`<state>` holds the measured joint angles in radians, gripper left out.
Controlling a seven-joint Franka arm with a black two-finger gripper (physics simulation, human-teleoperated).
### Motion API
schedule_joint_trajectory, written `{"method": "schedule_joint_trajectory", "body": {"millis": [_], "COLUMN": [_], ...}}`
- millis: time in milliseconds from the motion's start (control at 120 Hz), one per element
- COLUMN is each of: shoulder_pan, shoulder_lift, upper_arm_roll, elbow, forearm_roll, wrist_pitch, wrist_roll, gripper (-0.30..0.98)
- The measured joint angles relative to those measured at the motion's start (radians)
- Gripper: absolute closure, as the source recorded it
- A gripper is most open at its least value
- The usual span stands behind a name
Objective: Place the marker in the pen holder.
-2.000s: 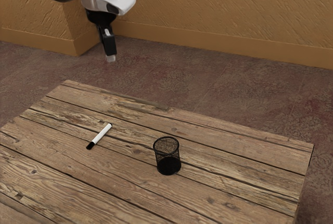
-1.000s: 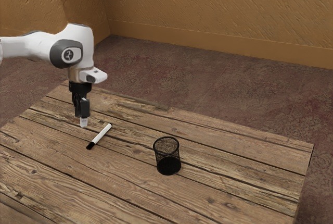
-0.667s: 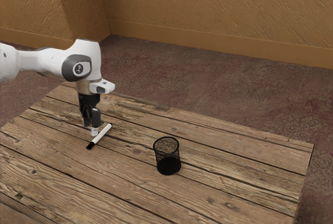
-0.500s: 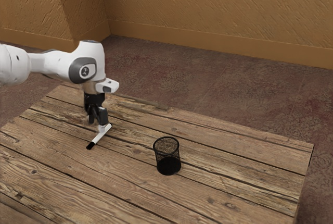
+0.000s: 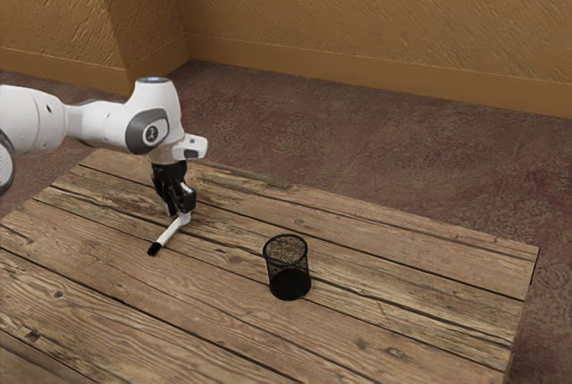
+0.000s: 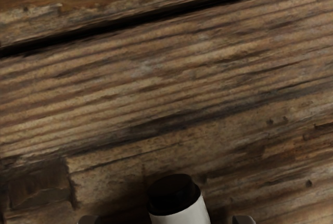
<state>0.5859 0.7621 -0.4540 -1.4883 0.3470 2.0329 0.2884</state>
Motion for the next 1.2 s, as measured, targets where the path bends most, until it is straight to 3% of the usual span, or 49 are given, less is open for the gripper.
{"method": "schedule_joint_trajectory", "body": {"millis": [383,608,967,1200], "shoulder_pan": [-0.018,-0.004,0.265,0.369], "shoulder_lift": [-0.011,-0.092,-0.269,-0.396], "upper_arm_roll": [0.008,-0.029,-0.436,-0.622], "elbow": [-0.007,-0.058,-0.321,-0.441], "forearm_roll": [-0.002,-0.035,-0.092,-0.095], "wrist_pitch": [0.034,0.047,0.308,0.392], "wrist_roll": [-0.017,-0.023,-0.012,-0.015], "gripper": [0.71,0.77,0.79,0.79]}}
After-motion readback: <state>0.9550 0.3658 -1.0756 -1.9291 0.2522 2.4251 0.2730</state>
